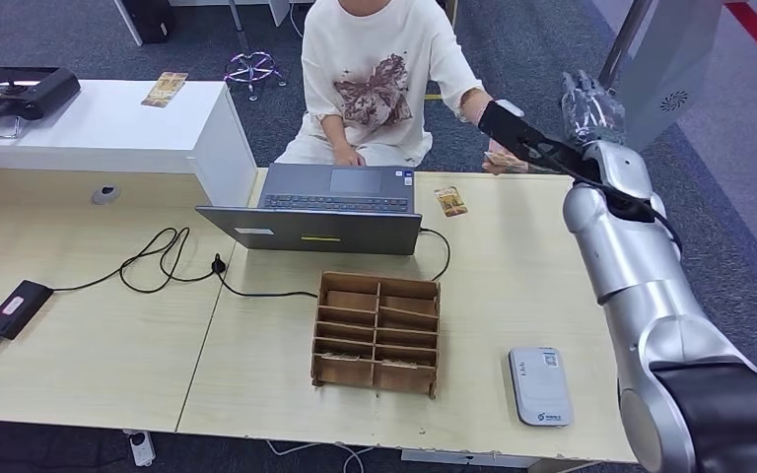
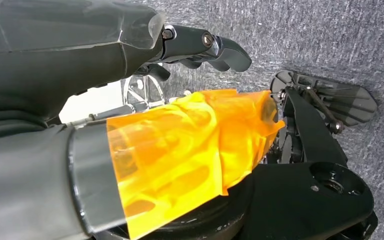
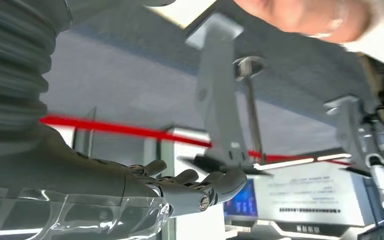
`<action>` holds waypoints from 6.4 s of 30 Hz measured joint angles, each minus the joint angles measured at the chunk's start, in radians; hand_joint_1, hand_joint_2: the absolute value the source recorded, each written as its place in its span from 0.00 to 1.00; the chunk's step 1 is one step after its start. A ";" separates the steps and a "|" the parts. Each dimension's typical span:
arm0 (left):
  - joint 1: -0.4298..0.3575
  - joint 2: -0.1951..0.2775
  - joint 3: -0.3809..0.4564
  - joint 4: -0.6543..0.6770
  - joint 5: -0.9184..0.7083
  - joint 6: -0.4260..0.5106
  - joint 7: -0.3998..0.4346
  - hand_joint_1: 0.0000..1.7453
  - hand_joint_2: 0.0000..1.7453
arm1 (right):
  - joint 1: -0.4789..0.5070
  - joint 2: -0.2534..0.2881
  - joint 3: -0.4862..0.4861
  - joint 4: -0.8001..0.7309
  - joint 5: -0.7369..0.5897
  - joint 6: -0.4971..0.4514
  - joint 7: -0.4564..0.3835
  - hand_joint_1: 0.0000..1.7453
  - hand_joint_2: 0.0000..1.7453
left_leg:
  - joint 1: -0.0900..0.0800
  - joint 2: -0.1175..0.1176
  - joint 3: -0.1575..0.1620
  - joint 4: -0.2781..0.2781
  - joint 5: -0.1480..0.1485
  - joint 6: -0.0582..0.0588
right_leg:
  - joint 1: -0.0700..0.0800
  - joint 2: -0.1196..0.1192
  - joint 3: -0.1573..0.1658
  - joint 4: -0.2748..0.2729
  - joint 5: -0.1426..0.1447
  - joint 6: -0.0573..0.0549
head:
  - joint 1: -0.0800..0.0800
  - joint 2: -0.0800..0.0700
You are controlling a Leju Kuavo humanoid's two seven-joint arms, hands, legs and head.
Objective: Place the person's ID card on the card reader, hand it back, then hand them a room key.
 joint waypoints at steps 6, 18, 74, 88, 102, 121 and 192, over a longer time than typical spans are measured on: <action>-0.001 -0.008 0.008 0.000 0.031 0.018 0.003 0.00 0.00 | 0.025 0.048 -0.147 -0.168 -0.382 0.065 -0.038 0.00 1.00 | 0.000 0.000 -0.001 0.000 0.000 0.000 | 0.000 0.000 -0.001 0.000 0.000 0.000 | 0.000 0.000; -0.004 -0.018 0.016 0.000 0.047 0.030 0.009 0.00 0.00 | 0.083 0.077 -0.238 -0.407 -0.555 0.049 -0.059 0.00 1.00 | 0.000 -0.001 0.000 0.000 0.000 0.000 | 0.000 0.000 -0.001 -0.001 0.001 0.001 | 0.000 0.000; -0.003 -0.095 0.045 -0.005 0.098 0.106 0.015 0.00 0.00 | 0.880 -0.193 0.851 -0.996 0.449 -0.162 0.568 0.00 1.00 | 0.000 0.001 0.000 0.000 -0.003 0.001 | 0.000 0.001 0.000 -0.001 -0.002 0.000 | 0.000 0.000; -0.003 -0.095 0.045 -0.008 0.110 0.105 0.014 0.00 0.00 | 0.868 -0.177 0.867 -0.905 0.449 -0.120 0.566 0.00 1.00 | 0.000 0.001 0.000 0.000 -0.003 0.001 | 0.000 0.001 0.000 -0.001 -0.002 0.000 | 0.000 0.000; -0.003 -0.095 0.045 -0.008 0.110 0.104 0.014 0.00 0.00 | 0.896 -0.128 0.807 -0.820 0.449 -0.088 0.559 0.00 1.00 | 0.000 0.001 0.000 0.000 -0.003 0.001 | 0.000 0.001 -0.001 -0.001 -0.002 0.000 | 0.000 0.000; -0.003 -0.095 0.041 -0.008 0.113 0.104 0.014 0.00 0.00 | 0.950 -0.062 0.707 -0.765 0.449 -0.082 0.541 0.00 1.00 | 0.000 0.001 0.000 0.000 -0.003 0.001 | 0.000 0.001 -0.001 -0.001 -0.002 0.000 | 0.000 0.000; -0.001 -0.094 0.030 -0.008 0.115 0.093 0.014 0.00 0.00 | 0.946 0.000 0.656 -0.711 0.449 -0.142 0.445 0.87 1.00 | 0.000 0.001 -0.001 0.000 -0.003 0.001 | 0.000 0.001 0.000 -0.001 -0.002 0.000 | 0.000 0.000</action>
